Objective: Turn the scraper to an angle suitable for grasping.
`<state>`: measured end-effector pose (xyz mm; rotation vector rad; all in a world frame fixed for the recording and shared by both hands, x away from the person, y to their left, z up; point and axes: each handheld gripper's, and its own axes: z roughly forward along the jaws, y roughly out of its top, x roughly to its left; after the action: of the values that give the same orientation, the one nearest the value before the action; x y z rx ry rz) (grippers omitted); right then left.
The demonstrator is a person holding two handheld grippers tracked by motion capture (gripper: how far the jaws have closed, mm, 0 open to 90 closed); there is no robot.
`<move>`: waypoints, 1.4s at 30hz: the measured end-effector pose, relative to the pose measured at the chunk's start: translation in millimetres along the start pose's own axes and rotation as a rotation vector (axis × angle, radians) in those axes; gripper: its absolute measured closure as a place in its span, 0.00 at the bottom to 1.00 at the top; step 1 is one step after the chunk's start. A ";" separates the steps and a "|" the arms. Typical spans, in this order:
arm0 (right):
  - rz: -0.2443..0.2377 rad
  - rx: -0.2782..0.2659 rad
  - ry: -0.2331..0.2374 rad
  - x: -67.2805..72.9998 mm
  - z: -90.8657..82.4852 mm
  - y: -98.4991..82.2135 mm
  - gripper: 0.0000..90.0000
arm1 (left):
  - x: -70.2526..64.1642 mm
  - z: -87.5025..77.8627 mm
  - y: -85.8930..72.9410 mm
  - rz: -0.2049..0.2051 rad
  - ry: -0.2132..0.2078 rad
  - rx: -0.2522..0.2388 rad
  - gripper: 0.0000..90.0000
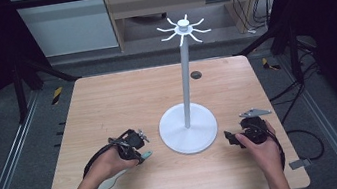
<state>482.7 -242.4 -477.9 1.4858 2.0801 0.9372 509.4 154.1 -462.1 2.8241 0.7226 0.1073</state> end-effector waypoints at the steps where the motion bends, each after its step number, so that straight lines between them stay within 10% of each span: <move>1: 0.000 0.001 0.000 0.1 0.1 0.0 0.10 | 0.0 0.0 0.1 0.000 0.001 0.001 0.81; 30: -0.004 0.004 0.002 0.0 0.4 -0.4 0.09 | -2.4 2.1 6.0 0.018 0.031 -0.001 0.82; 42: -0.013 0.016 0.000 2.3 2.2 -0.4 0.09 | -0.9 -31.4 -0.6 0.000 0.065 -0.143 0.82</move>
<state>483.1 -239.8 -479.6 1.4785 2.0991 0.9179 504.4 160.4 -431.7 2.6957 0.6986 0.2416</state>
